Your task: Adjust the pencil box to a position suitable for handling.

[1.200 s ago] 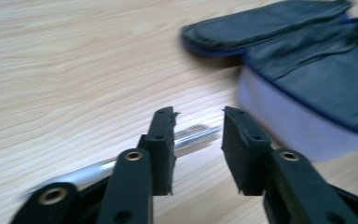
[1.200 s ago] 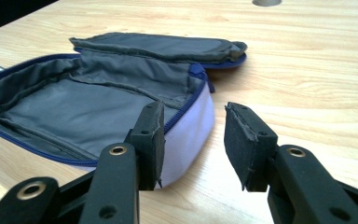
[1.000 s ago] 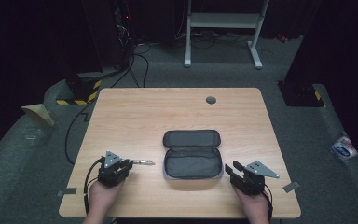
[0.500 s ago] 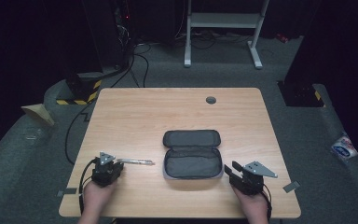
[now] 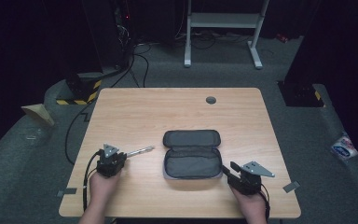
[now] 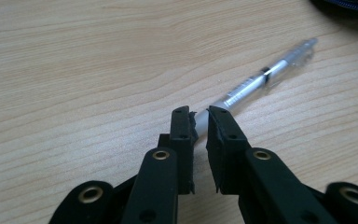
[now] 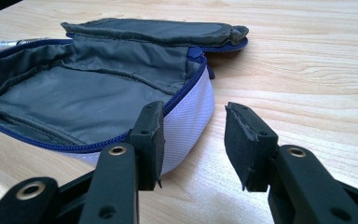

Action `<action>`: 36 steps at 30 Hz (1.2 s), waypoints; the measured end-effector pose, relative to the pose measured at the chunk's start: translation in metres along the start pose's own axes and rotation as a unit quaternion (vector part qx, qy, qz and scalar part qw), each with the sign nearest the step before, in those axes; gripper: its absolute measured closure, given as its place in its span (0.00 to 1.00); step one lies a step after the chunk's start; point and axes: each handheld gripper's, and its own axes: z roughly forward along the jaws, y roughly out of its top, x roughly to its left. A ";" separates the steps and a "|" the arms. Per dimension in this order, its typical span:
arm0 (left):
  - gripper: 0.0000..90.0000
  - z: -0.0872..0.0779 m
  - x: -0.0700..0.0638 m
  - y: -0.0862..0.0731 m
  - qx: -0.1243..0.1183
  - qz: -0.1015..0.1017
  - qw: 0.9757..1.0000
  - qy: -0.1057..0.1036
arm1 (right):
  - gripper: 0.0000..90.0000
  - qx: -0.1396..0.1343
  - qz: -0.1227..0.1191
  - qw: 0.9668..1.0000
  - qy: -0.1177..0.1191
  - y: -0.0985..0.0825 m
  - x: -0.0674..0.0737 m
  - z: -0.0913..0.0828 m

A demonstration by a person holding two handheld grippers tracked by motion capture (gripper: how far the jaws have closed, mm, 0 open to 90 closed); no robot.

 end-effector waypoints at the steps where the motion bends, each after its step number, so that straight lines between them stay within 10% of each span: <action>1: 0.89 -0.002 0.001 0.000 -0.005 -0.002 1.000 0.000 | 0.63 0.000 0.000 1.000 0.000 0.000 0.000 0.000; 8: 0.78 -0.005 0.021 0.001 -0.046 -0.025 0.999 -0.012 | 0.63 0.000 0.003 1.000 -0.001 -0.001 -0.002 -0.002; 16: 0.59 0.013 0.019 0.001 -0.011 -0.011 0.998 -0.053 | 0.63 0.004 0.001 1.000 0.001 -0.002 -0.001 0.000; 32: 0.85 0.000 0.010 -0.003 -0.009 0.023 0.999 -0.047 | 0.63 0.005 0.008 1.000 0.003 -0.003 -0.003 0.000; 36: 0.74 0.001 0.010 -0.004 -0.015 0.034 0.998 -0.041 | 0.63 0.003 0.010 1.000 0.003 -0.003 -0.004 -0.001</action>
